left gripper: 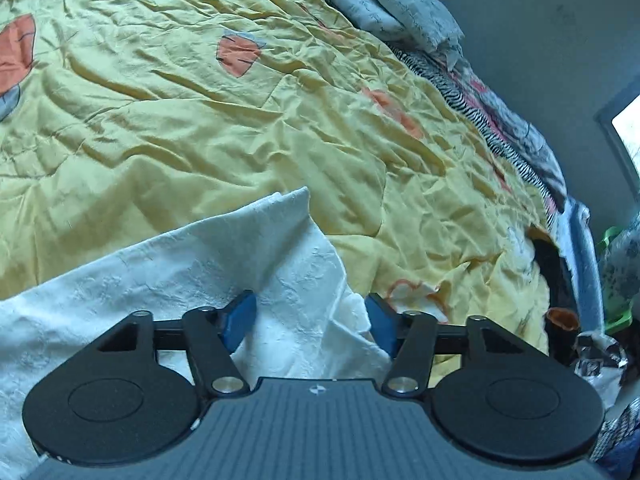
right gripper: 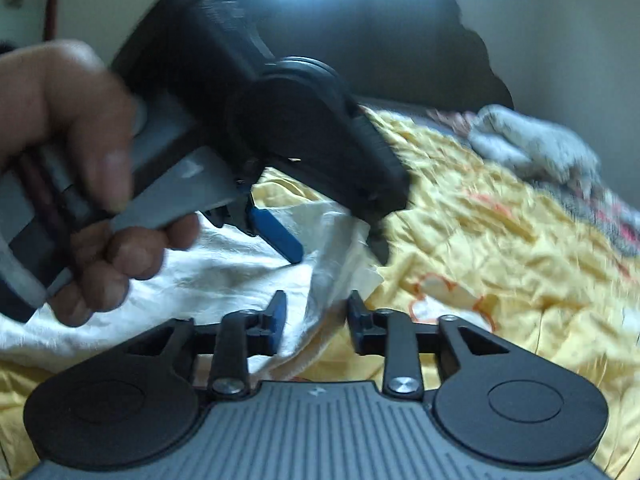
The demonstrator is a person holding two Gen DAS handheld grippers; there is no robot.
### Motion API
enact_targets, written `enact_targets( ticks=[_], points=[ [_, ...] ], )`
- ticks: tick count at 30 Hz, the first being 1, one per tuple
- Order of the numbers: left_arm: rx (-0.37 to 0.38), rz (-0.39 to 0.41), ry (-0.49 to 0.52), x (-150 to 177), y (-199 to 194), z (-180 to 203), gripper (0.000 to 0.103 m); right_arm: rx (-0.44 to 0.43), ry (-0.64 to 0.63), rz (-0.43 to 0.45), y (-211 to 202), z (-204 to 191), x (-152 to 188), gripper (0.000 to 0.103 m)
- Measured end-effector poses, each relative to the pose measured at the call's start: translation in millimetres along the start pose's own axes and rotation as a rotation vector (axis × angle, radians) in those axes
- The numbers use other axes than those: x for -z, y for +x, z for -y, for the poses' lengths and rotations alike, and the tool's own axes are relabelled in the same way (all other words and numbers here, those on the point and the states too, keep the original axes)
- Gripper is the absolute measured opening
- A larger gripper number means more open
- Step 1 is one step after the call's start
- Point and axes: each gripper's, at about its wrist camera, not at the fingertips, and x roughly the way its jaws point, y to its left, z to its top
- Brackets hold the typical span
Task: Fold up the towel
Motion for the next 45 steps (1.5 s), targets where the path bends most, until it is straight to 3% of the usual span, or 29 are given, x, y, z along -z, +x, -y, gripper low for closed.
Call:
enact_targets(
  ticks=[4,9,14,15,16,18,24,26,30,33,37,41,43,45],
  points=[
    [0.006,-0.006,-0.018,0,-2,-5,0.06,-0.132,0.268,-0.1,16,33,-5,0.046],
    [0.015,-0.002,-0.107,-2,-13,-17,0.065,-0.299,0.649,-0.141,44,85,-9,0.045],
    [-0.014,0.061,-0.161,-8,-34,-26,0.076,-0.281,0.637,-0.102,56,79,-15,0.045],
    [-0.012,0.064,-0.172,-9,-37,-28,0.076,-0.259,0.629,-0.095,57,77,-14,0.033],
    [-0.009,0.067,-0.183,-9,-41,-31,0.077,-0.231,0.608,-0.095,56,74,-14,0.016],
    [0.006,0.058,-0.196,-10,-48,-35,0.078,-0.225,0.511,-0.051,44,62,-16,0.015],
    [0.134,-0.005,-0.218,-14,-61,-38,0.083,-0.073,-0.104,0.073,12,-24,-28,0.015],
    [0.168,-0.026,-0.221,-13,-63,-37,0.094,-0.028,-0.282,0.101,9,-52,-22,0.015],
    [0.12,-0.096,-0.173,-3,-58,-34,0.094,-0.001,-0.481,0.124,8,-92,-12,0.015],
    [0.053,-0.065,-0.144,5,-58,-43,0.08,-0.002,-0.515,0.139,3,-104,-7,0.015],
    [0.013,-0.071,-0.157,16,-56,-64,0.01,0.015,-0.523,0.191,-8,-110,-2,0.017],
    [0.014,-0.007,-0.162,34,-77,-78,0.009,-0.079,-0.462,0.193,-31,-107,-2,0.042],
    [0.035,0.016,-0.187,42,-99,-89,0.008,-0.153,-0.408,0.212,-50,-100,-1,0.062],
    [0.079,0.028,-0.224,51,-127,-104,0.008,-0.213,-0.34,0.222,-68,-90,-1,0.069]
  ],
)
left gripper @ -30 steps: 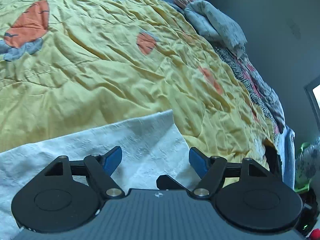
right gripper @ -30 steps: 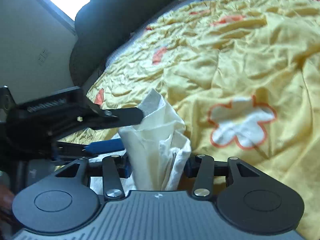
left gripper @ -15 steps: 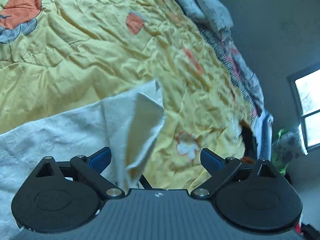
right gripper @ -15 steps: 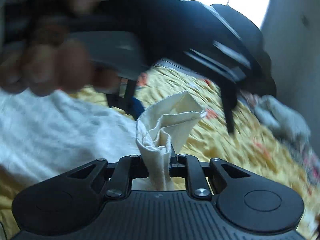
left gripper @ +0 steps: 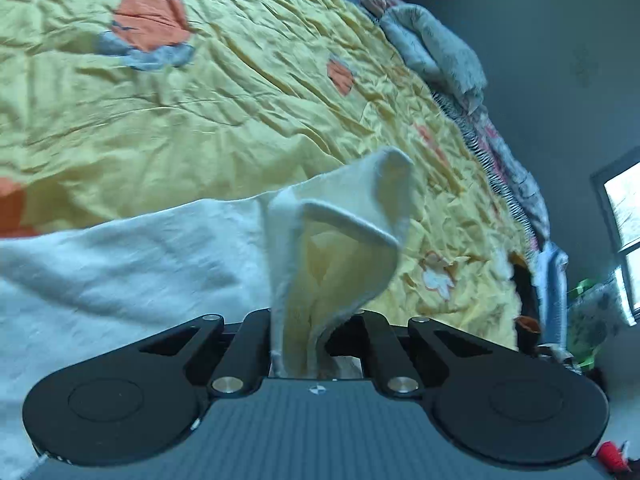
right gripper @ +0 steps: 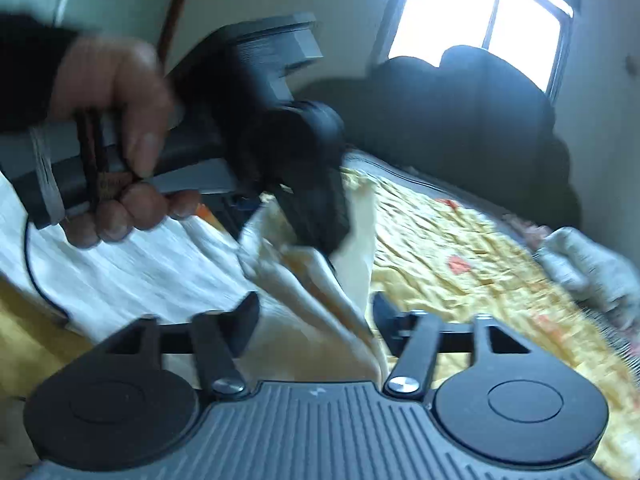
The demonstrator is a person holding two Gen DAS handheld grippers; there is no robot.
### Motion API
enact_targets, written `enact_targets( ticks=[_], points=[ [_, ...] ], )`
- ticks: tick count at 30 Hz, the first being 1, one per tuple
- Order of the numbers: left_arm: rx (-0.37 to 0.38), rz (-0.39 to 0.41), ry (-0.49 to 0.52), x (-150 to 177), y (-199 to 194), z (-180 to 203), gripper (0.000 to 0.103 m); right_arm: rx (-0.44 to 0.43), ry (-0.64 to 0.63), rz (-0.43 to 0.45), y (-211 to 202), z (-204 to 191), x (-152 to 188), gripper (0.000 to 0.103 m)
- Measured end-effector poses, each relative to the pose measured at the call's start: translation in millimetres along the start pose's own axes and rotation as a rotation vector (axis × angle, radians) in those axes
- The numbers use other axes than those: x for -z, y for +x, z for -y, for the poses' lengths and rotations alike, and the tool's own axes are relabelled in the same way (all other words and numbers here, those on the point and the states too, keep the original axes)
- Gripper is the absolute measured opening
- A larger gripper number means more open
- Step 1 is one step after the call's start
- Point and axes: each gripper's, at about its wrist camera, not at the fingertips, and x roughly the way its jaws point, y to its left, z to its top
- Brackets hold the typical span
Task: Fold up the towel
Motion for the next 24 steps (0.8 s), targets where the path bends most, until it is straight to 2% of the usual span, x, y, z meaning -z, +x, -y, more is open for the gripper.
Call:
enact_targets(
  ticks=[2,4,6,9,12,15,19,22,23,24],
  points=[
    [0.032,0.025,-0.044,7,-36,-18,0.008,-0.051,0.078,0.011,-13,9,-2,0.07],
    [0.023,0.063,-0.061,15,-77,-39,0.008,-0.091,0.144,-0.001,-21,16,-3,0.074],
    [-0.023,0.096,-0.071,24,-115,-63,0.008,-0.098,0.168,-0.017,-24,17,-4,0.075],
    [-0.153,0.087,-0.123,39,-149,-107,0.008,-0.12,0.166,-0.038,-22,7,-3,0.075],
    [-0.274,0.073,-0.174,56,-162,-147,0.009,-0.157,0.138,-0.063,-16,-8,-5,0.075],
    [-0.246,0.077,-0.246,68,-172,-169,0.009,-0.201,0.088,-0.067,-10,-26,-7,0.075],
    [-0.211,0.105,-0.24,75,-188,-167,0.009,-0.251,0.047,-0.062,-9,-49,-18,0.075],
    [-0.239,0.103,-0.244,79,-188,-176,0.012,-0.293,0.056,-0.067,2,-57,-27,0.075],
    [-0.266,0.092,-0.263,79,-184,-183,0.03,-0.319,0.075,-0.074,7,-59,-30,0.075],
    [-0.268,0.089,-0.283,82,-181,-191,0.032,-0.352,0.105,-0.086,17,-59,-35,0.075]
  ],
)
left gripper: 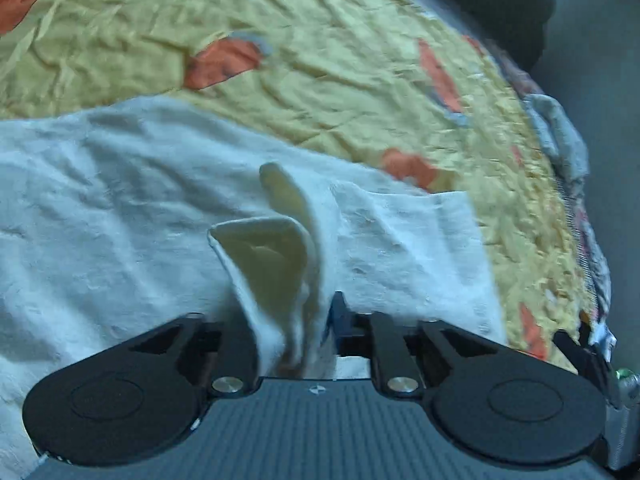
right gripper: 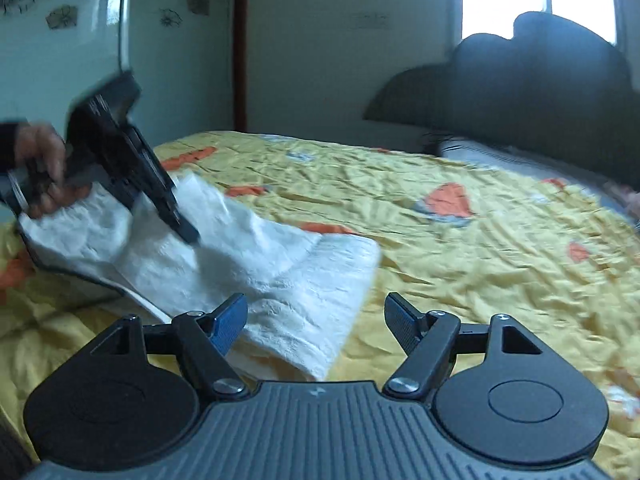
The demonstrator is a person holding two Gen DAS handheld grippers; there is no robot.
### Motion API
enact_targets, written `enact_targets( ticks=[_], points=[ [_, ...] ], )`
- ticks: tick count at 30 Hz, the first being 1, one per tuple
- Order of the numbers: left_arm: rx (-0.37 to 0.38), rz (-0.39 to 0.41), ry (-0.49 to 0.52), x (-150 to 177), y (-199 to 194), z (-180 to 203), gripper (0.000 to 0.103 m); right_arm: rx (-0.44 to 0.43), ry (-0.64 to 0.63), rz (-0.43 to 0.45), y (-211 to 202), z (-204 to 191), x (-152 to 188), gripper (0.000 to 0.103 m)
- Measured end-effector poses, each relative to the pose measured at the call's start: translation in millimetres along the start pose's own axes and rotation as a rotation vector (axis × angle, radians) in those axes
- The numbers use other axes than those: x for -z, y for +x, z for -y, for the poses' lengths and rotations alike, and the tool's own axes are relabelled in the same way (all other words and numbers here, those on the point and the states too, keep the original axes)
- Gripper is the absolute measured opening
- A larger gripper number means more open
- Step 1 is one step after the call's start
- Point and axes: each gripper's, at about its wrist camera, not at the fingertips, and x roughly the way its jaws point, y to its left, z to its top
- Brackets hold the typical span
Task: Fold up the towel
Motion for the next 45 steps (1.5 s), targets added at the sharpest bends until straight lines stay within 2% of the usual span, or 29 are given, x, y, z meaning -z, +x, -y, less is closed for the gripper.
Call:
enact_targets(
  ticks=[1,3,5,6,8,10,12,16,18,19,20,21,22,24,27,29,30,32,33,35,37,40,43,45],
  points=[
    [0.021,0.007,-0.018,0,0,-4,0.033,-0.026,0.034,-0.017,6,-2,-4,0.075],
    [0.053,0.011,-0.042,2,-5,-9,0.048,-0.062,0.094,-0.066,24,-2,-11,0.075],
    [0.074,0.028,-0.052,7,-16,-13,0.08,-0.097,0.125,-0.085,36,-5,-13,0.075],
    [0.067,0.044,-0.062,11,-22,-17,0.084,-0.1,0.136,-0.09,42,-7,-13,0.075],
    [0.099,0.057,-0.105,22,-34,-27,0.085,-0.106,0.141,-0.104,51,-10,-11,0.075],
    [0.214,0.05,-0.189,40,-39,-41,0.085,-0.129,0.163,-0.134,60,-10,-4,0.075],
    [0.283,0.044,-0.245,57,-34,-49,0.085,-0.138,0.215,-0.185,73,-5,5,0.075],
    [0.322,0.095,-0.288,71,-28,-57,0.085,-0.152,0.279,-0.177,72,2,5,0.075],
    [0.294,0.093,-0.26,70,-30,-52,0.078,-0.159,0.286,-0.16,67,2,2,0.075],
    [0.256,0.087,-0.224,69,-31,-49,0.063,-0.157,0.283,-0.163,68,2,2,0.075],
    [0.203,0.079,-0.174,65,-33,-44,0.034,-0.148,0.28,-0.18,71,2,3,0.075],
    [0.143,0.075,-0.125,62,-35,-42,0.03,-0.138,0.276,-0.204,75,1,5,0.075],
    [0.113,0.083,-0.093,58,-39,-40,0.023,-0.134,0.268,-0.228,77,-1,9,0.075],
    [0.073,0.089,-0.03,52,-47,-34,0.021,-0.127,0.206,-0.206,76,-8,15,0.077],
    [-0.073,0.054,0.084,56,-42,-29,0.01,-0.103,0.149,-0.221,76,-17,14,0.079],
    [-0.081,0.056,0.077,60,-47,-36,0.022,-0.107,0.159,-0.239,75,-17,4,0.079],
    [-0.088,0.082,0.071,60,-56,-37,0.022,-0.125,0.172,-0.222,72,-15,-1,0.079],
    [-0.076,0.18,0.059,61,-82,-35,0.029,-0.168,0.204,-0.156,63,-9,-12,0.079],
    [-0.037,0.232,0.043,59,-93,-31,0.034,-0.191,0.235,-0.12,60,-5,-20,0.079],
    [0.064,0.334,0.012,56,-106,-17,0.06,-0.235,0.341,-0.071,63,9,-33,0.079],
    [0.138,0.408,0.055,53,-102,5,0.076,-0.277,0.503,-0.054,79,27,-48,0.081],
    [0.132,0.443,0.117,39,-67,32,0.078,-0.321,0.721,-0.082,113,57,-58,0.082],
    [0.019,0.357,0.071,23,-20,29,0.076,-0.337,0.849,-0.171,149,74,-58,0.082],
    [0.001,0.323,0.057,23,0,17,0.076,-0.325,0.875,-0.214,165,80,-52,0.082]
  ],
)
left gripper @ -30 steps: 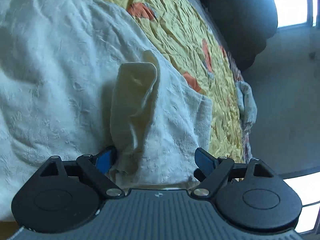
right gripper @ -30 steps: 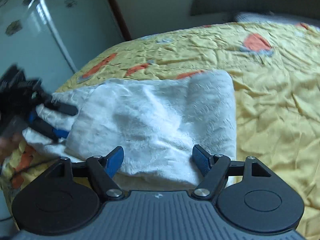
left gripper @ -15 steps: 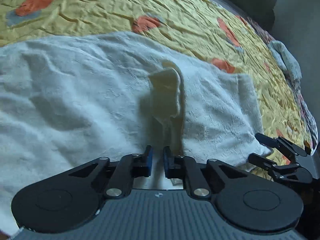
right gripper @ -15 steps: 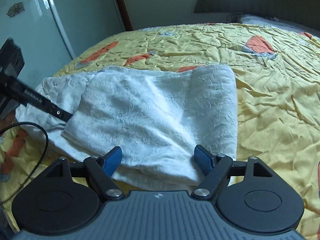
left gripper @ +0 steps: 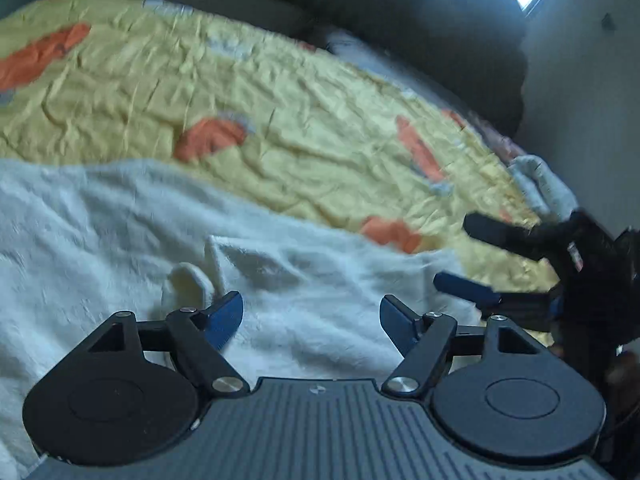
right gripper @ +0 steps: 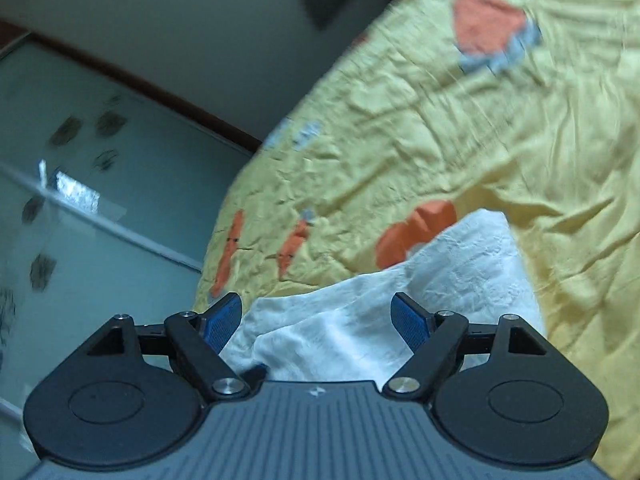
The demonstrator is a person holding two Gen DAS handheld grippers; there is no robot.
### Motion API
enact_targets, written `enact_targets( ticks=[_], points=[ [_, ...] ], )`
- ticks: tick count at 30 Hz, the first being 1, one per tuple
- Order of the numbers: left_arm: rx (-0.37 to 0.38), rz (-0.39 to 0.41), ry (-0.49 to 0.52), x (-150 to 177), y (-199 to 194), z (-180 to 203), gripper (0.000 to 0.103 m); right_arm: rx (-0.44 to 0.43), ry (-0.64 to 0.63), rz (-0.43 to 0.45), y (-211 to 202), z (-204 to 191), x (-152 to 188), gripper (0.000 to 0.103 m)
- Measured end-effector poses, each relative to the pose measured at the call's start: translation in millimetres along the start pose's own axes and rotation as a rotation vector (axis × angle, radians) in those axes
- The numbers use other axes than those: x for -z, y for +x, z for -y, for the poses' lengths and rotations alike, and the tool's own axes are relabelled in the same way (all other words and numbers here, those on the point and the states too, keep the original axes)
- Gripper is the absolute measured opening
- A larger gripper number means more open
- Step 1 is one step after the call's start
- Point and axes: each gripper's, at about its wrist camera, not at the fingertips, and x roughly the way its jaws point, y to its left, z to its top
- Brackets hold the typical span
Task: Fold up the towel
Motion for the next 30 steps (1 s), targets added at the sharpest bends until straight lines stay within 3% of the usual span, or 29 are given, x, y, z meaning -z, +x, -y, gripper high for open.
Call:
enact_targets(
  ticks=[2,6,10,12,14,16,20,21,23,26,30],
  points=[
    [0.035,0.046,0.013,7,-1,-9,0.078,0.042,0.011,-0.006,9,14,-2,0.082],
    [0.091,0.094,-0.008,21,-8,-27,0.074,-0.058,0.072,0.034,5,39,1,0.08],
    [0.043,0.1,0.029,23,-17,-15,0.072,0.0,0.057,0.038,-11,27,8,0.081],
    [0.028,0.112,0.029,25,-34,-3,0.074,-0.068,0.02,0.039,-38,16,21,0.083],
    [0.096,0.138,0.064,36,-53,9,0.079,-0.184,0.011,0.036,-67,13,43,0.083],
    [0.133,0.114,0.092,49,-60,19,0.082,-0.257,0.031,-0.015,-84,16,65,0.084],
    [0.093,0.012,0.093,75,-40,17,0.08,-0.205,0.055,-0.069,-88,34,99,0.084],
    [0.112,0.047,0.096,80,-41,13,0.082,-0.171,0.085,-0.074,-83,45,105,0.083],
    [0.123,0.074,0.09,84,-39,5,0.078,-0.228,0.101,-0.026,-83,60,113,0.079],
    [0.126,0.06,0.043,78,-46,1,0.078,-0.201,0.159,-0.045,-86,56,108,0.08],
    [0.099,0.156,0.001,79,-97,-13,0.08,-0.194,0.031,-0.036,-93,18,104,0.082]
  ],
)
